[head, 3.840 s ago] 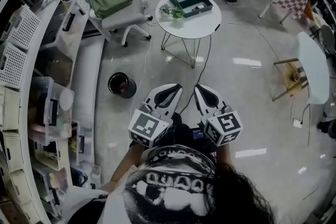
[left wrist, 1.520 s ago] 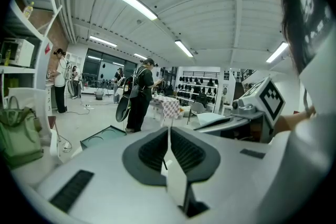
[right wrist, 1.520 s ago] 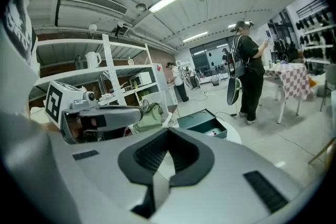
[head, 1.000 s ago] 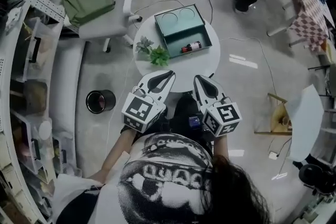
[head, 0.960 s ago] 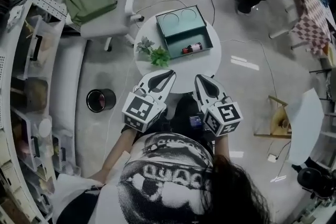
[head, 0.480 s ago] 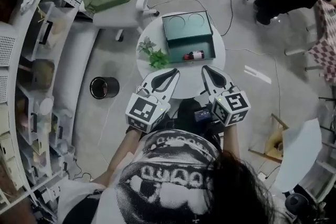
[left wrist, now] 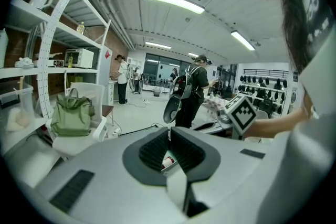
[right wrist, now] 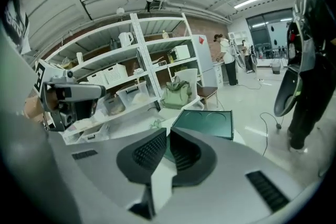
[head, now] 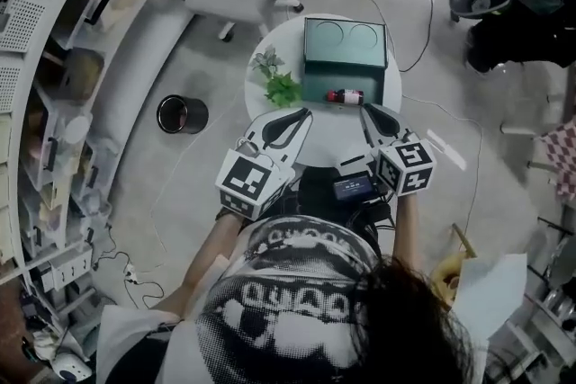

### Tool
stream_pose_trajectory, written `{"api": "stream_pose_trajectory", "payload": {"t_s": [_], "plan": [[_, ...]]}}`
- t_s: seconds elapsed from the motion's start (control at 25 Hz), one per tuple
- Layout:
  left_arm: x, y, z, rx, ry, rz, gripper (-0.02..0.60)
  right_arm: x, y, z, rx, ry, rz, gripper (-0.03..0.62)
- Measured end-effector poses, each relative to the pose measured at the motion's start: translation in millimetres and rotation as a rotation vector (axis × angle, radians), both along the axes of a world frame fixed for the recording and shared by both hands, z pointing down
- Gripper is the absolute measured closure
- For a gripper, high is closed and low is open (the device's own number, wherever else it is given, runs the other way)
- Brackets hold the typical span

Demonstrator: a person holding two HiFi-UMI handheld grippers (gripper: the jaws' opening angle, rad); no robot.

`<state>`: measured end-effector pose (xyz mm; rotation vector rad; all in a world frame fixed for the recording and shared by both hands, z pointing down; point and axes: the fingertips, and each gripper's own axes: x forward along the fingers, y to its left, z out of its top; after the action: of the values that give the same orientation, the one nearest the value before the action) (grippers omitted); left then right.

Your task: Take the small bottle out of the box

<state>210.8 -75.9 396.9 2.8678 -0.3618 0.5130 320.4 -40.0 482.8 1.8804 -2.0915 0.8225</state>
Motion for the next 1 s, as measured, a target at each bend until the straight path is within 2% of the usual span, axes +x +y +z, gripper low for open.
{"api": "stream_pose_trajectory", "payload": {"t_s": [0.16, 0.36, 0.64, 0.84, 1.0], "plan": [[-0.7, -3.9, 3.3, -0.003, -0.002, -0.051, 0.558, 9.5, -15.8, 28.7, -0.067, 0.045, -0.132, 0.560], [2.2, -9.0, 10.6, -0.018, -0.003, -0.092, 0.558, 17.9, -42.4, 77.1, -0.165, 0.101, -0.310, 0.508], [-1.8, -11.6, 23.4, -0.038, -0.027, -0.143, 0.558, 11.4, -56.8, 150.2, -0.384, 0.164, -0.635, 0.480], [-10.7, -9.3, 26.3, -0.057, -0.035, -0.174, 0.558, 14.3, -55.9, 181.2, -0.521, 0.226, -0.812, 0.454], [-10.2, -10.4, 29.0, -0.060, -0.033, -0.185, 0.558, 13.8, -48.7, 193.7, -0.609, 0.230, -0.923, 0.437]]}}
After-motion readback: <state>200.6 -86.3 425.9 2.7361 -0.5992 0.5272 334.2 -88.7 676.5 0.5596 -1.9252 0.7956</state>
